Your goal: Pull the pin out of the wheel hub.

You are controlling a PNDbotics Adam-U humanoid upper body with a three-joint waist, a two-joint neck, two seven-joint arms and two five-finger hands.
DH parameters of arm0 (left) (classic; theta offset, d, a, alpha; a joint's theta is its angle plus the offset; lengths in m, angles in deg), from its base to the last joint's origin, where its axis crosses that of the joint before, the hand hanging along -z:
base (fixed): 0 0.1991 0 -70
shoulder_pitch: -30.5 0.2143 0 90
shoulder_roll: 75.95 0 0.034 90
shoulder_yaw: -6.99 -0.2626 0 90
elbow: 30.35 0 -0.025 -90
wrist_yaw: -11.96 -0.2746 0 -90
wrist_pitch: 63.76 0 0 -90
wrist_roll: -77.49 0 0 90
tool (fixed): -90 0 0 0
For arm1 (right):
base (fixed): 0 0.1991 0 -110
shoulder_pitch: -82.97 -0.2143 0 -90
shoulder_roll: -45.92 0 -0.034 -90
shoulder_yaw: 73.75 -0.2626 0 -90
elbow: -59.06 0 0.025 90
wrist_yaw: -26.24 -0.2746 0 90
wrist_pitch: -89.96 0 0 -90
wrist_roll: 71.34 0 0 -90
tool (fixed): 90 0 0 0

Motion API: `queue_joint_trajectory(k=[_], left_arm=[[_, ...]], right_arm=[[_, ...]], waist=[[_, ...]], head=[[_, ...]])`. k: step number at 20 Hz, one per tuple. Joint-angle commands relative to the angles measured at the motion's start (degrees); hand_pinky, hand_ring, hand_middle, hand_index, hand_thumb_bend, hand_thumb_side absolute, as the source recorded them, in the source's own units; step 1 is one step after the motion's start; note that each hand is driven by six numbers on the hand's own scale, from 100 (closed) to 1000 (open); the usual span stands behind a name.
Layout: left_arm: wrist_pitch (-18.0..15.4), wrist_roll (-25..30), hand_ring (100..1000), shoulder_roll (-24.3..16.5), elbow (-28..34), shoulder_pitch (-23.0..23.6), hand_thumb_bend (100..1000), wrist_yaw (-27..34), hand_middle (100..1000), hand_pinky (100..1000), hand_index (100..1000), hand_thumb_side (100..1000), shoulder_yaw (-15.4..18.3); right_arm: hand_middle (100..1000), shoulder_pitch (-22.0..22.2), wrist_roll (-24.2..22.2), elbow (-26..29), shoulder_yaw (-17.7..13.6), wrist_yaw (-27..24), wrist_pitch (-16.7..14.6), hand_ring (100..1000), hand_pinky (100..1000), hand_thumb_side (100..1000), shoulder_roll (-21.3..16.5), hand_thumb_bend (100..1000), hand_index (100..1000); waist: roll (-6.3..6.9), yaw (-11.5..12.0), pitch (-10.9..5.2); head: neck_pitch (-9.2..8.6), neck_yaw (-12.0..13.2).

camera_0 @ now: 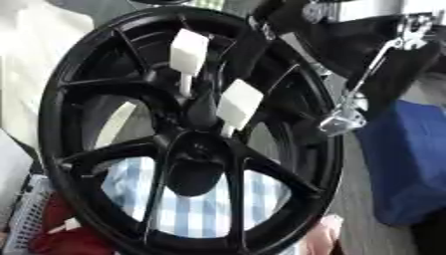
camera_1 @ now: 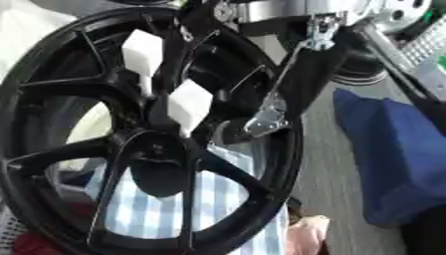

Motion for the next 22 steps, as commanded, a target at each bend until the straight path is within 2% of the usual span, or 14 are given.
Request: queue_joint_trajectory(k=[1,11,17,22], left_arm=[[0.0,-0.2,754,-1.3,1.0,-0.8,162,0.1,716,774,762,868,0.2],[0.2,-0.2,751,-1.0,1.2,-0.9,163,-0.2,715,774,762,872,0.2],[0.3,-0.2,750,-0.8,1.3,-0.7,163,-0.4,713,774,761,875,0.3],[0.4,-0.1,749,-0.7,1.3,-0.8,163,-0.5,712,774,761,876,0.2]], right_arm=[[748,-0.8,-0.3,-1.5,0.2,0.9,-0.6,777,861,196,-0.5,495,778],[742,-0.8,-0.4,-4.6,1.3,2.7,-2.0,775,860,145,0.4,465,770],[728,-0.7,0.6,-6.5,1.6,4.5,-2.9,768,858,100,1.0,407,757],[717,-0.8,0.7,-7.9,1.6,4.7,-3.3,761,857,100,1.3,343,748]], waist=[[0.41,0.3,-0.62],[-0.17,1.2,0.41],[-0.28,1.5,0.88],[-0.33,1.5,1.19]], head=[[0.31,-0.4],[0.26,-1.1],[-0.05,-1.5],[-0.29,-1.6]])
